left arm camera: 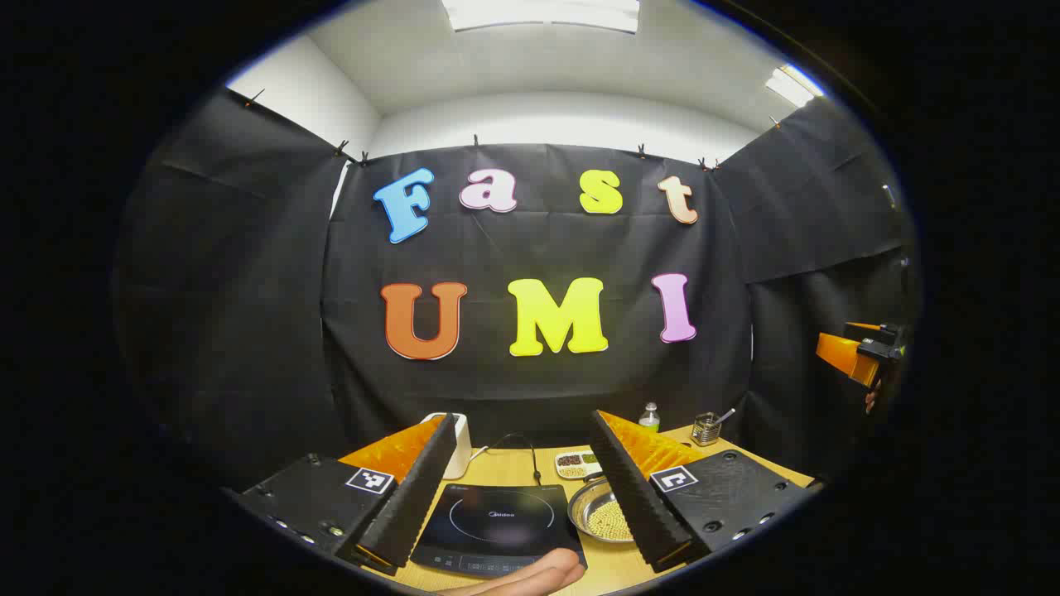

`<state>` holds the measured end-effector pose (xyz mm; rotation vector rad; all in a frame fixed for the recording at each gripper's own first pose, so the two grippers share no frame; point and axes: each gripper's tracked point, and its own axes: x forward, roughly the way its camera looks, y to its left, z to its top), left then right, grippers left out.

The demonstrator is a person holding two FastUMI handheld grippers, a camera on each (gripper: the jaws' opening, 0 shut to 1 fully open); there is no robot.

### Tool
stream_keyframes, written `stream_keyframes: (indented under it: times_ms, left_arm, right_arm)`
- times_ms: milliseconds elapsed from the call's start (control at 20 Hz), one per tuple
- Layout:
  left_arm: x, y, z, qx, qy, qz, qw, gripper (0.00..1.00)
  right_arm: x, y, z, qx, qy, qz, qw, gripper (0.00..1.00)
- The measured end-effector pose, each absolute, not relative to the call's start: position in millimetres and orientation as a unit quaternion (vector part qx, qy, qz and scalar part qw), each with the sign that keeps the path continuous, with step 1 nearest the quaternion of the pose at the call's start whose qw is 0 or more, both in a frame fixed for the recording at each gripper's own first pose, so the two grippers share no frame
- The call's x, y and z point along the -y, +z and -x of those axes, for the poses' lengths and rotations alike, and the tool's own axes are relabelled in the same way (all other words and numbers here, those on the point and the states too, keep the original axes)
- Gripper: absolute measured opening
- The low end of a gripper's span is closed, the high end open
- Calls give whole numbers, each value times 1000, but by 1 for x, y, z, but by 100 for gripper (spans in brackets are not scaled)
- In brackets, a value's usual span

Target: First push the handle of the pot to place it horizontally, then grasp the pot with both hands and set it on the induction cooktop.

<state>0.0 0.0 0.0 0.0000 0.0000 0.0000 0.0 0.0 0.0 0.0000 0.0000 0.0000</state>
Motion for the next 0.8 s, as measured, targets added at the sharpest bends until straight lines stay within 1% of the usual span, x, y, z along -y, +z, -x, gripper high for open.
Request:
stream_keyframes:
  times_ms: [250, 450, 500, 550, 600, 650, 800]
  left_arm:
    - [-4, 1, -3, 1, 2, -2, 1000, 96]
    - [-1, 0, -1, -1, 0, -1, 1000, 96]
    - [1, 0, -1, 0, -2, 0, 1000, 96]
    - [2, 1, 1, 2, -4, 1, 1000, 96]
    - [3, 1, 2, 3, -5, 2, 1000, 96]
    - [4, 2, 3, 4, -7, 1, 1000, 96]
    - [7, 1, 5, 4, -9, 1, 1000, 96]
  right_arm:
    - [0, 3, 1, 4, 0, 3, 1000, 99]
    - [1, 4, 2, 6, 2, 5, 1000, 100]
    - [2, 4, 1, 6, 0, 6, 1000, 99]
    - [2, 3, 1, 7, -2, 7, 1000, 100]
    - [1, 3, 1, 5, -2, 7, 1000, 99]
    - [2, 1, 1, 2, 0, 7, 1000, 100]
    - [1, -2, 1, -8, 2, 4, 1000, 99]
